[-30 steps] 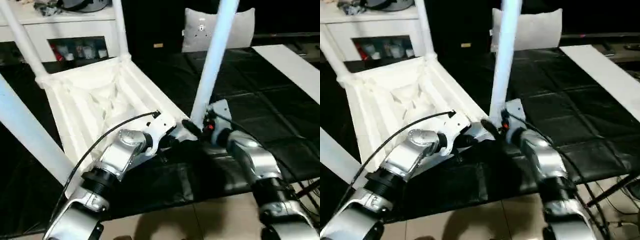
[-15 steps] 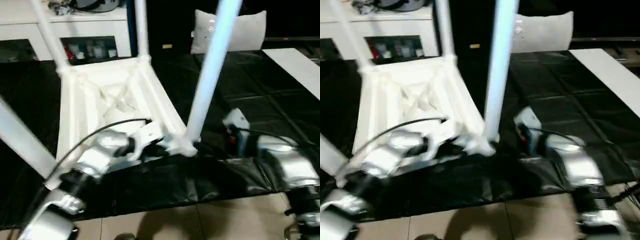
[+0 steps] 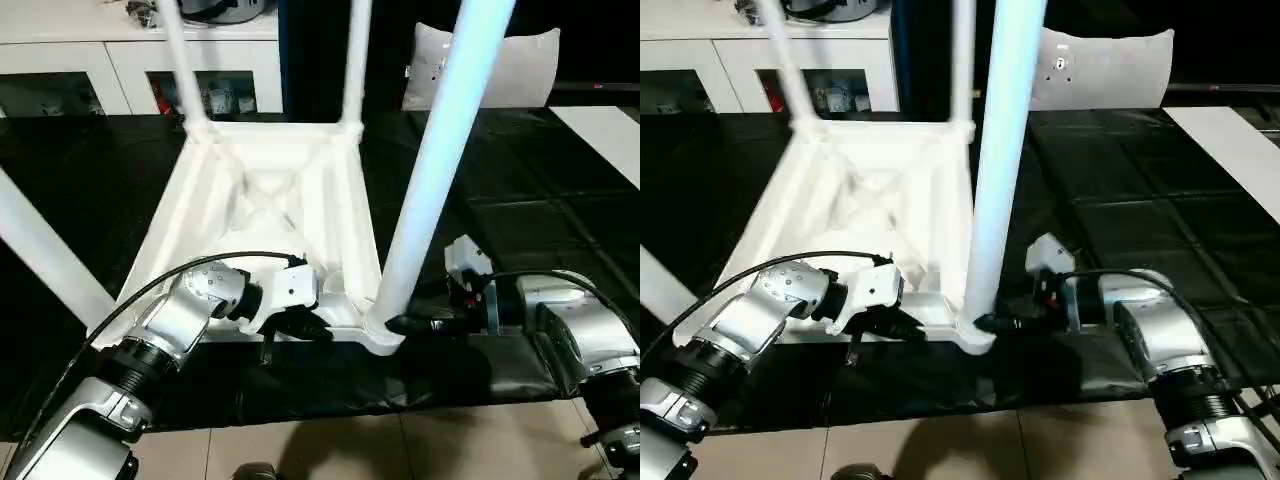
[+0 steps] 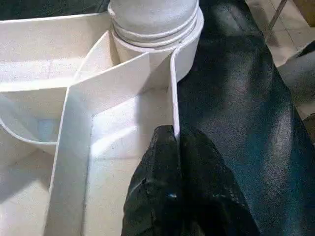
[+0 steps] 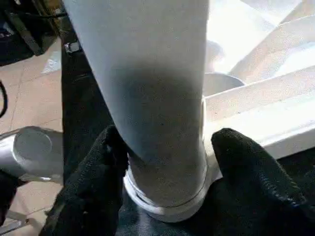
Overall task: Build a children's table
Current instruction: Rotate leg to tighten
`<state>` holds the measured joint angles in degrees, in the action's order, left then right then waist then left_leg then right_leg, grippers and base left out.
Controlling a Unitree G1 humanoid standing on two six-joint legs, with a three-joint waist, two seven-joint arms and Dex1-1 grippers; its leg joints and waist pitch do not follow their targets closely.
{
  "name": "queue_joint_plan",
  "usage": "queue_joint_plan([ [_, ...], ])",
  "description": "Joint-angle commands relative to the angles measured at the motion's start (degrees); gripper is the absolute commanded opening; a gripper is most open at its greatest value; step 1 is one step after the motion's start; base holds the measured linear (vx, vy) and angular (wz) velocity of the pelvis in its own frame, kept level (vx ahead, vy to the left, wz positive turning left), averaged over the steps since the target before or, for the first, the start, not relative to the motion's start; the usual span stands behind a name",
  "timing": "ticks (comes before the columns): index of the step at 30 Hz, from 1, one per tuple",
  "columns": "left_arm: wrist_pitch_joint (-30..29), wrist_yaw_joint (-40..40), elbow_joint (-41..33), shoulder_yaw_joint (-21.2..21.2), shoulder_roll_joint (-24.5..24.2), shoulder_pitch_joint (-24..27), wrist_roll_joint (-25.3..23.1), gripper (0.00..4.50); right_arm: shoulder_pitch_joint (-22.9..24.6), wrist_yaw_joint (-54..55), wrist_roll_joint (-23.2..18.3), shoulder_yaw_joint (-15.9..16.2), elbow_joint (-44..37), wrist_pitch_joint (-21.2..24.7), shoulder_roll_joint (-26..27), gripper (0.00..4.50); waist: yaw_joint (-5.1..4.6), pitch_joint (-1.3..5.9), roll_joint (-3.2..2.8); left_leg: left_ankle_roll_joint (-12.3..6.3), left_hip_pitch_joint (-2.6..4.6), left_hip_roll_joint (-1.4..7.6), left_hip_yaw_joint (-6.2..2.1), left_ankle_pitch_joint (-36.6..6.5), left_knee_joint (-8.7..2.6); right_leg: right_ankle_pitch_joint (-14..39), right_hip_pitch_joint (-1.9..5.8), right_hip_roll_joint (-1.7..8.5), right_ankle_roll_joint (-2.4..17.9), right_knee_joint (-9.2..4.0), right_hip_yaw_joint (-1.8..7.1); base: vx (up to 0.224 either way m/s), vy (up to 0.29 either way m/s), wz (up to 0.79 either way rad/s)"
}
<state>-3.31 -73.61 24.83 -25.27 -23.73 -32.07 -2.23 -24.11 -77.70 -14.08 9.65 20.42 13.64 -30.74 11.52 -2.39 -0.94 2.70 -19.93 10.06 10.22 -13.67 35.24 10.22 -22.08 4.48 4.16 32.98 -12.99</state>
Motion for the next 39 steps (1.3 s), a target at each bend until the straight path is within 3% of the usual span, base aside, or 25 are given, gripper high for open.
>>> queue_joint_plan([
  [1,1.7,-3.1,-0.3,-3.0,0.2,-0.7,-1.1,0.00,-0.8,-0.5,-0.9,0.3,0.0,-0.4,0.3,2.60,-0.36,4.15,0.61,-4.40,0.03,5.03,-2.01,-0.9,-3.61,15.2,3.72,7.04,-3.6,-4.41,5.72,0.000,0.000,0.00],
  [6,2.7,-3.9,0.3,-3.0,0.1,-0.8,-1.1,0.00,-1.1,-2.6,-1.6,0.8,1.1,-0.5,1.1,2.12,-0.39,4.22,0.53,-4.53,0.04,5.18,-2.11,-0.6,-3.58,14.9,3.66,6.93,-4.4,-4.44,5.64,0.000,0.000,0.00],
  [14,2.7,-3.8,0.8,-2.9,0.1,-0.6,-1.0,0.00,0.1,-4.5,-3.0,0.7,-0.1,1.5,1.6,1.93,-0.37,4.13,0.71,-4.15,0.05,4.96,-2.01,-1.0,-3.64,16.3,3.66,6.84,-5.4,-4.69,5.53,0.000,0.000,0.00],
  [19,-3.1,0.0,-0.3,-1.2,2.3,-0.1,-0.2,0.00,1.9,0.1,-4.1,-0.7,-2.2,4.0,3.4,1.93,-0.33,4.11,0.49,-4.03,0.11,5.21,-2.10,-1.0,-3.65,15.8,3.58,6.99,-5.2,-4.72,5.53,0.000,0.000,0.00],
  [22,-7.1,3.4,-0.8,-0.5,3.8,-0.2,-0.7,0.00,1.8,6.7,-2.3,-1.6,-1.6,4.6,5.7,1.93,-0.81,3.66,0.51,-2.84,0.32,4.91,-1.97,-3.1,-3.91,19.8,3.57,6.96,-5.7,-5.62,5.26,0.000,0.000,0.00],
  [23,-7.3,3.6,-0.8,-0.4,4.0,-0.2,-0.7,0.00,1.8,7.4,-2.1,-1.6,-1.4,4.5,5.9,1.93,-1.06,3.29,0.55,-2.08,0.70,4.37,-1.78,-5.1,-3.87,24.1,3.47,6.81,-7.0,-6.59,4.74,0.000,0.000,0.00],
  [24,-9.3,5.8,-0.9,0.1,5.4,-0.4,-0.6,0.00,1.0,13.1,-0.4,-2.4,0.2,4.4,7.9,1.93,-1.31,3.22,0.58,-1.55,0.88,4.23,-1.70,-5.8,-3.86,25.8,3.39,6.76,-7.6,-6.90,4.62,0.000,0.000,0.00],
  [25,-11.8,8.9,-1.1,0.9,7.6,-0.5,-0.5,0.00,-0.1,20.4,1.5,-3.5,2.1,4.7,10.8,1.93,-1.82,2.88,0.67,-1.13,1.33,3.89,-1.59,-7.8,-3.79,29.4,3.26,6.56,-8.8,-7.88,3.96,0.000,0.000,0.00],
  [26,-13.4,10.9,-1.1,1.3,9.0,-0.6,-0.5,0.00,-0.8,24.5,2.3,-4.2,3.2,5.1,12.4,1.93,-2.96,2.62,0.38,-0.51,1.81,4.16,-1.88,-10.2,-3.57,32.3,3.20,6.33,-9.6,-8.95,2.64,0.000,0.000,0.00],
  [27,-13.7,11.2,-1.1,1.3,9.3,-0.7,-0.5,0.00,-0.9,25.1,2.4,-4.3,3.3,5.2,12.7,1.92,-4.21,2.88,0.11,-0.46,1.77,5.01,-2.48,-12.4,-3.66,32.3,4.13,6.52,-10.3,-9.19,1.96,0.000,0.000,0.00],
  [28,-16.5,14.8,-0.8,2.1,12.1,-1.1,-0.7,0.00,-2.2,31.4,3.3,-5.4,4.7,6.1,15.7,1.92,-4.80,3.12,-0.14,-0.74,1.45,6.11,-2.97,-13.6,-4.11,30.7,4.88,6.66,-10.0,-8.74,2.10,0.000,0.000,0.00],
  [29,-16.5,14.9,-0.8,2.1,12.2,-1.1,-0.7,0.00,-2.2,31.4,3.3,-5.4,4.7,6.1,15.8,1.91,-5.46,2.99,-1.42,-1.63,0.62,10.53,-4.77,-19.5,-6.57,24.8,5.99,6.38,-7.2,-4.70,3.50,0.000,0.000,0.00],
  [30,-18.6,18.2,-0.4,2.8,14.7,-1.5,-0.9,0.00,-3.6,37.0,3.8,-6.5,6.5,6.3,18.4,1.91,-5.82,3.06,-1.56,-1.39,0.37,12.93,-6.04,-22.5,-8.43,18.8,6.42,6.60,-5.6,0.16,5.82,0.000,0.000,0.00],
  [31,-19.2,19.4,-0.3,3.1,15.5,-1.6,-1.0,0.00,-4.2,39.1,4.0,-7.0,7.2,6.2,19.3,1.91,-6.47,2.73,-1.35,1.70,2.30,11.85,-4.72,-25.9,-9.02,8.9,3.79,6.88,-0.8,1.39,8.22,0.000,0.000,0.00],
  [32,-19.8,21.0,-0.1,3.3,16.4,-1.9,-1.3,0.00,-5.0,41.4,3.9,-7.6,8.2,6.2,20.4,1.90,-7.04,2.59,2.16,3.97,1.83,4.16,-3.11,-21.1,-5.43,23.0,3.61,8.58,-1.7,-4.27,8.78,0.000,0.000,0.00],
  [33,-20.3,23.8,0.7,3.5,17.8,-2.4,-2.2,0.00,-6.7,46.6,4.0,-9.0,10.5,5.3,22.4,1.90,-5.31,2.43,2.77,0.57,1.36,0.30,-1.27,-7.6,-1.00,39.6,3.10,9.73,-6.7,-6.52,8.83,0.000,0.000,0.00],
  [34,-20.6,25.9,1.2,3.7,18.9,-2.7,-2.9,0.00,-8.0,50.4,4.6,-9.8,12.5,4.0,23.9,1.89,-4.73,2.81,2.69,-1.17,0.19,0.03,-1.25,-3.5,-0.70,41.6,3.82,9.78,-8.5,-6.27,9.15,0.001,-0.048,-0.18],
  [35,-20.7,26.2,1.2,3.7,19.0,-2.8,-3.0,0.00,-8.2,50.9,4.7,-9.8,12.7,3.9,24.0,1.89,-4.44,3.21,2.28,-2.56,-1.31,0.08,-1.74,1.0,-2.33,36.3,4.33,7.80,-9.7,-5.47,8.59,0.000,0.000,0.00],
  [36,-21.3,29.1,1.7,4.4,20.4,-3.1,-4.0,0.00,-9.7,56.0,6.4,-10.7,15.1,1.5,25.8,1.89,-4.94,3.73,1.46,-2.84,-1.36,1.47,-2.52,3.1,-3.47,25.2,4.02,6.04,-7.8,-4.51,7.70,0.000,0.000,0.00],
  [37,-21.3,29.3,1.7,4.4,20.5,-3.2,-4.1,0.00,-9.8,56.4,6.5,-10.8,15.3,1.4,26.0,1.89,-5.30,3.88,1.19,-2.95,-0.96,2.40,-2.94,3.8,-3.66,20.2,3.74,5.80,-6.2,-4.10,7.51,0.000,0.000,0.00],
  [38,-21.5,30.0,1.8,4.7,20.8,-3.2,-4.3,0.00,-10.1,57.4,6.9,-10.9,15.7,0.9,26.3,1.89,-5.74,4.15,0.94,-3.54,-0.39,3.41,-3.17,4.5,-3.46,13.8,3.28,5.79,-3.0,-3.48,7.69,0.000,0.000,0.00],
  [39,-21.9,30.2,1.5,4.6,20.6,-3.1,-4.5,0.00,-9.9,57.5,6.7,-11.5,15.4,0.1,26.8,1.89,-5.77,4.17,1.00,-4.05,-0.80,3.53,-3.19,4.6,-3.40,10.2,3.63,6.13,-0.2,-2.88,7.96,0.000,0.000,0.00],
])
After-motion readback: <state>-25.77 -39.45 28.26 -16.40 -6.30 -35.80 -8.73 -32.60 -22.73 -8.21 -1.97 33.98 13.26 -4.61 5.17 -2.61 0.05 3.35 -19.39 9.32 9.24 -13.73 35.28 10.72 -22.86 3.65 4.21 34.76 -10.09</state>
